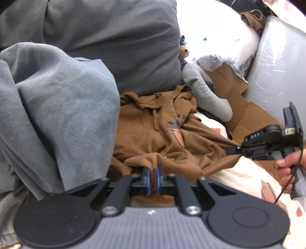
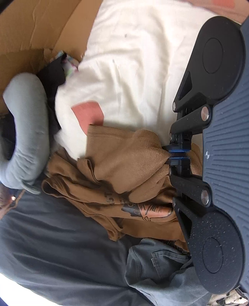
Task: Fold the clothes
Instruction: 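Grasp the brown T-shirt edge with the left tool while the right tool grasps the sleeve, then lift and pull the brown T-shirt with both tools to spread it flat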
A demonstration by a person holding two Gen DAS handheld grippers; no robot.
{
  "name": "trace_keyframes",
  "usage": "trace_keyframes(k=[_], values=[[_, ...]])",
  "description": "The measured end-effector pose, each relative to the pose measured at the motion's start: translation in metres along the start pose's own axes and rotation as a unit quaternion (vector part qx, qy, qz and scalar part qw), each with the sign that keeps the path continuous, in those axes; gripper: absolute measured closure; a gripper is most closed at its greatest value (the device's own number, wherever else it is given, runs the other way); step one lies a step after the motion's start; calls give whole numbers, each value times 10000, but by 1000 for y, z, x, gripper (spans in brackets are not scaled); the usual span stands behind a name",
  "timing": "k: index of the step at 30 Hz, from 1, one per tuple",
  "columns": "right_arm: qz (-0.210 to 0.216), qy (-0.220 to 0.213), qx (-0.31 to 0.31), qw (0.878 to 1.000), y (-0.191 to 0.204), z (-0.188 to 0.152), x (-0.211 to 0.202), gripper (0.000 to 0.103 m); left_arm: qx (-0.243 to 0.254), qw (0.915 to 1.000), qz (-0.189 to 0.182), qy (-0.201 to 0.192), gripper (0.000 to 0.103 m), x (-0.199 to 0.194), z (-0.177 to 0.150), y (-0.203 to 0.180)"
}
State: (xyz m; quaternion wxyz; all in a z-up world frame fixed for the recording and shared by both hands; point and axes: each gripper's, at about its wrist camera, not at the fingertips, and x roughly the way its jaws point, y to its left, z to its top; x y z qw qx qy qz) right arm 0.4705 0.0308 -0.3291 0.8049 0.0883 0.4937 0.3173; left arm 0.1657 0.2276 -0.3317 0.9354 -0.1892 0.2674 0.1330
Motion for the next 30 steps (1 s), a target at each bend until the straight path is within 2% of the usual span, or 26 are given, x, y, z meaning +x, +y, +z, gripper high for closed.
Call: trace_keyframes(k=[7,19,30], values=[[-209,-140,102,9996,-22,-13,-42,101,33,9992,-373,121,96,-2,-2,-8],[-655,-191,129,9976,-58,-41,-116,101,31,9964,-757,369,96,-7,-18,-33],[-925,-318,474,9941,-94,-101,-196,101,332,9910,-1100,687,96,-15,-23,-54]])
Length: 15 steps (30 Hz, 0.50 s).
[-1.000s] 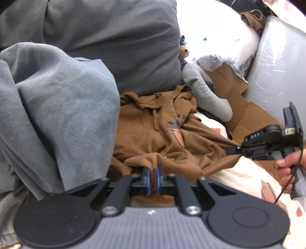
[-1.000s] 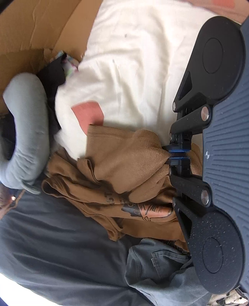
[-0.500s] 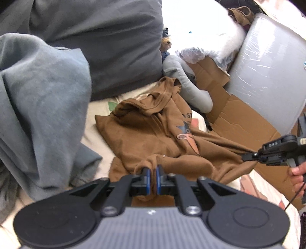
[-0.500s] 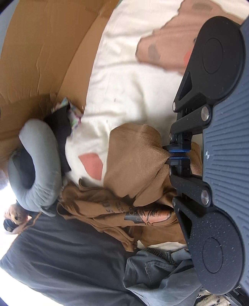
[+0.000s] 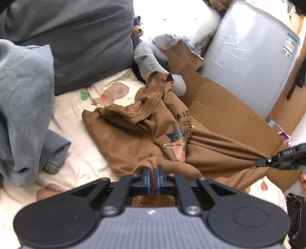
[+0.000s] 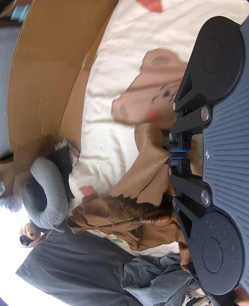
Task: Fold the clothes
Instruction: 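Lift and pull the brown T-shirt with both tools to spread it flat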
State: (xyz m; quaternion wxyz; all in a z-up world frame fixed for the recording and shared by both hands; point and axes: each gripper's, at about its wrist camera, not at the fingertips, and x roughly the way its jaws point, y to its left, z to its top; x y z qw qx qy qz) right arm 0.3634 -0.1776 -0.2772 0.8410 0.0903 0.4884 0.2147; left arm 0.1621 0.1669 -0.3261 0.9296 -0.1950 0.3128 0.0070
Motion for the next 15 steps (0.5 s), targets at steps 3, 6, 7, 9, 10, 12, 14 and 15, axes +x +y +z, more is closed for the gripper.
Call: trace_keyframes(k=[3,6,7,9,10,12,14,15], values=[[-58,-58,177,9998,-14,-15,-17,101,69,9999,-37,99,96,-2,0,-2],[-101,-144,366,9992,-28,-31,-34,101,148,9996,-101,215,96,-5,2,-4],[-117,-168,425,9989,-32,-35,-39,101,176,9995,-121,250,96,-7,2,-5],[-153,-211,545,9982,-39,-45,-50,101,218,9991,-154,321,96,-9,3,-6],[-165,-232,605,9978,-43,-50,-55,101,227,9989,-174,358,96,-11,3,-6],[-190,-272,734,9967,-51,-60,-66,101,249,9985,-229,434,96,-15,4,-8],[-231,-303,813,9960,-56,-69,-78,101,281,9979,-295,503,96,-20,4,-10],[-244,-320,850,9956,-58,-73,-84,101,290,9976,-335,533,96,-23,4,-11]])
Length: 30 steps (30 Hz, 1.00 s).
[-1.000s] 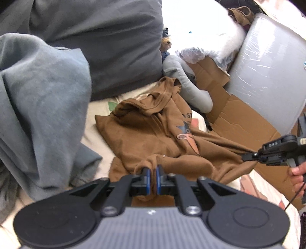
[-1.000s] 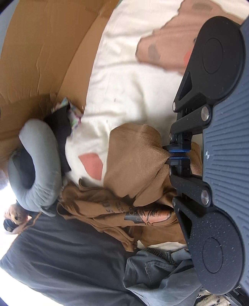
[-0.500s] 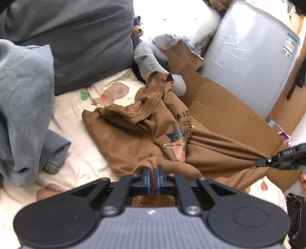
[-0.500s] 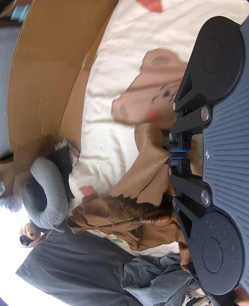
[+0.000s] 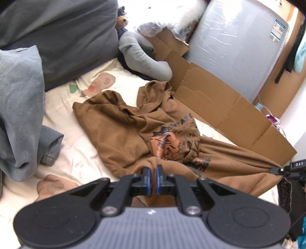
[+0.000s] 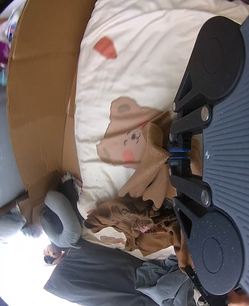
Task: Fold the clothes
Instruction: 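Lift and pull the brown T-shirt with both tools to spread it flat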
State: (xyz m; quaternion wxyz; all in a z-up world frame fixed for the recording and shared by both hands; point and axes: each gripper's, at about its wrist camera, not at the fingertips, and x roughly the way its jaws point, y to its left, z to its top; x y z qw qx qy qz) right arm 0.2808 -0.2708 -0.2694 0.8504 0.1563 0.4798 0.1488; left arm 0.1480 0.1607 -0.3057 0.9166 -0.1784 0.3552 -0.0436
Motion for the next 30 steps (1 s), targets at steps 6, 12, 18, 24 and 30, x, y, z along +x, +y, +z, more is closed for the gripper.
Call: trace_keyframes(k=[6,12,18,24,30], values=[[-5,-85,128,9999,-7,-15,-41,101,125,9996,-257,37,97,-22,5,-14],[36,-169,215,9996,-7,-23,-78,101,153,9995,-277,60,98,-49,17,-24],[172,-73,224,9996,-4,-43,-105,101,261,9995,-133,109,98,-81,20,-26],[333,268,204,9989,-2,-72,-114,101,281,9990,97,325,98,-108,12,-19],[696,650,224,9952,2,-98,-105,98,211,9966,506,611,98,-116,-1,0]])
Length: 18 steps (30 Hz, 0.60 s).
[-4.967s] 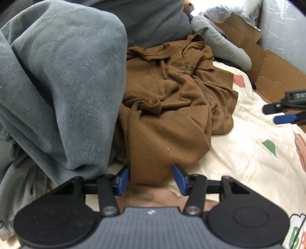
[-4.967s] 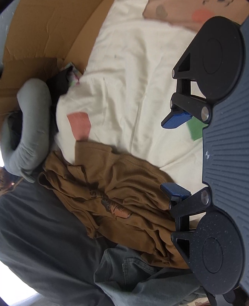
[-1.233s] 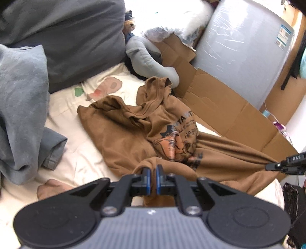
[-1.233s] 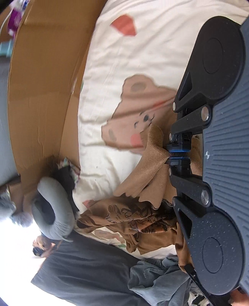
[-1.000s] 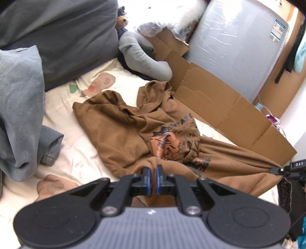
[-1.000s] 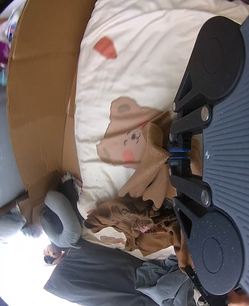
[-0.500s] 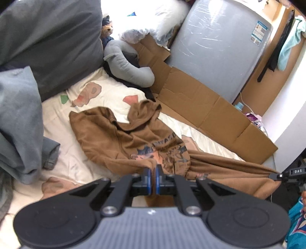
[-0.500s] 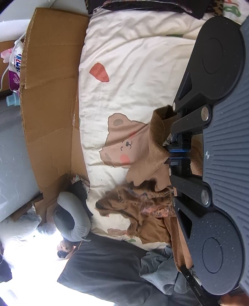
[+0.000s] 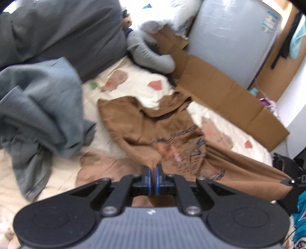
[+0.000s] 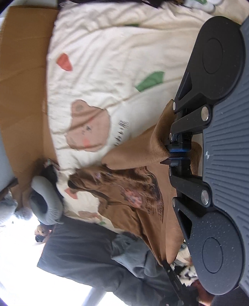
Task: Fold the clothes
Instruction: 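Lift and pull the brown T-shirt with both tools to spread it flat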
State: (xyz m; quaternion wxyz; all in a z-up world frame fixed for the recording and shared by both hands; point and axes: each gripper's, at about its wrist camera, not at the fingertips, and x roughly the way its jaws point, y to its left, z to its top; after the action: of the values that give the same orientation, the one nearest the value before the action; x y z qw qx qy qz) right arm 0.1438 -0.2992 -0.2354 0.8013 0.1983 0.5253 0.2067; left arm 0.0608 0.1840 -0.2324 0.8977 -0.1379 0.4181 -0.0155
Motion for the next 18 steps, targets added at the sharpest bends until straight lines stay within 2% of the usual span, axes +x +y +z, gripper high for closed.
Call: trace_keyframes(k=[8,18], values=[[24,212,-45,9998,-8,-10,19,93,-95,9971,730,190,98,8,-10,44],[-143,218,-259,9993,-32,3,78,93,52,9933,1120,286,98,18,-13,71]])
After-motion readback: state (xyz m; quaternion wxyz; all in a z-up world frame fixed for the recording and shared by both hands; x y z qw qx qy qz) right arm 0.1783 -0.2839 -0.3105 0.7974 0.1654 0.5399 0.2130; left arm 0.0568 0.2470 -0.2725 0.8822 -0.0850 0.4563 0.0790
